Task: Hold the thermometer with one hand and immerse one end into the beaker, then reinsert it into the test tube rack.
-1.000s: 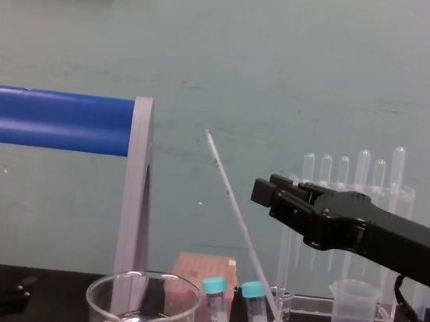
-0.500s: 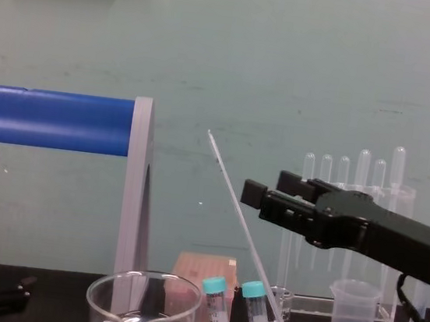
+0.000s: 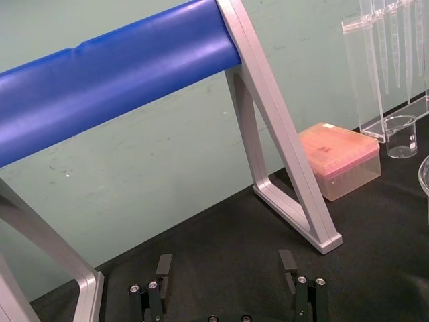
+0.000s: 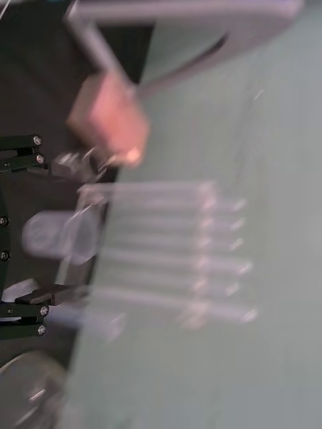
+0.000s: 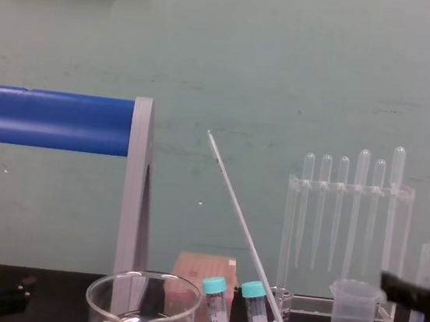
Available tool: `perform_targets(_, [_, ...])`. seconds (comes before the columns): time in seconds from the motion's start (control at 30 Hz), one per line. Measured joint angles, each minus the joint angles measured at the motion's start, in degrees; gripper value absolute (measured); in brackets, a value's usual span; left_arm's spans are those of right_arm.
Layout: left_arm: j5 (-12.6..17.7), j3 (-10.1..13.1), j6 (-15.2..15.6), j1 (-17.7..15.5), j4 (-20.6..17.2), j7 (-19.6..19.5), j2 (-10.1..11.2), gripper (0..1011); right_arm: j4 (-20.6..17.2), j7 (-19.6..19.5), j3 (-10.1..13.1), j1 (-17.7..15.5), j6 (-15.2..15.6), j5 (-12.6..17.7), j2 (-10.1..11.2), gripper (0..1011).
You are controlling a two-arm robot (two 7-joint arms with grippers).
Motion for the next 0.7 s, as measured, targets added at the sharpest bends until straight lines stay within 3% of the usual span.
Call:
perform_targets(0.13, [0.0, 0.0, 0.0, 0.0, 0.0, 0.0, 0.0, 1008, 0.8, -2.0, 0.9, -1.2, 1.6, -1.0, -0.8, 1002])
perform_targets(0.7, [0.0, 0.0, 0.0, 0.0, 0.0, 0.0, 0.0, 1008, 0.8, -2.3, 0.9, -1.2, 1.7, -1.0, -0.7, 1002])
